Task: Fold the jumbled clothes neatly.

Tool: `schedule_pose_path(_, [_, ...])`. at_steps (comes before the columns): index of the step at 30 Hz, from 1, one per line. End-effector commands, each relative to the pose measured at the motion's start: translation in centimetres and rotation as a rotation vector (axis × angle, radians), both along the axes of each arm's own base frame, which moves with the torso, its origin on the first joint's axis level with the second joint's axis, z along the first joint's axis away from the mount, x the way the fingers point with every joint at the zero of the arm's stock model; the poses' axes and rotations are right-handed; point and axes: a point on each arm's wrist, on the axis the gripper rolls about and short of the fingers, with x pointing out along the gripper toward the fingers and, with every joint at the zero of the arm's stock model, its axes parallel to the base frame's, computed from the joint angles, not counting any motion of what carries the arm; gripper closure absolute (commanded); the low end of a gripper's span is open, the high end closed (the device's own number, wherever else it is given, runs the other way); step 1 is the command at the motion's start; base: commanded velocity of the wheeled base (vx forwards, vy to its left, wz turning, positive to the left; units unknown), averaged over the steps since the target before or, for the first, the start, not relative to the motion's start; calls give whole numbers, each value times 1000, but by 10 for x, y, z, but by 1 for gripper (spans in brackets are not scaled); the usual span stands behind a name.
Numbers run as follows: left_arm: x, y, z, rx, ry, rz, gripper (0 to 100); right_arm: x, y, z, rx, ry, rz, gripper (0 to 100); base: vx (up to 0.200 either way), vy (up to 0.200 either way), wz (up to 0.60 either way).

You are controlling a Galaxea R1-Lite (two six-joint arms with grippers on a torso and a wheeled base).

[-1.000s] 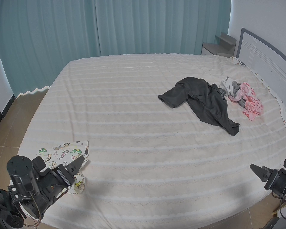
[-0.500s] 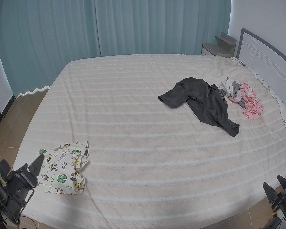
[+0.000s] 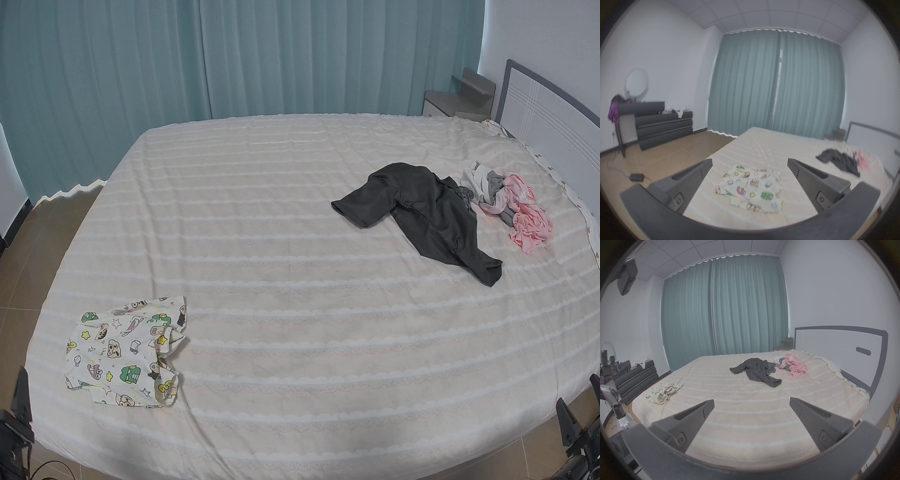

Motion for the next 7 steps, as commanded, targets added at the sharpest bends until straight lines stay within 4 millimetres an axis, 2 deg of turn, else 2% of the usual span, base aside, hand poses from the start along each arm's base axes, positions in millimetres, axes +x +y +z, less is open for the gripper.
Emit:
schedule_pose_path(1, [-19, -8, -39, 152, 83, -247, 0, -5, 1, -7, -18, -37, 28, 0, 0, 0, 0])
schedule_pose_path(2, [-19, -8, -39, 152, 83, -247, 0, -5, 1, -7, -18, -37, 28, 0, 0, 0, 0])
schedule_pose_path(3, [-18, -12, -42, 159, 92, -404, 0, -5, 1, -7, -16, -37, 42, 0, 0, 0, 0])
schedule_pose_path(7, [-18, -12, -42, 222, 99, -424, 0, -5, 1, -7, -16, -37, 41, 0, 0, 0, 0])
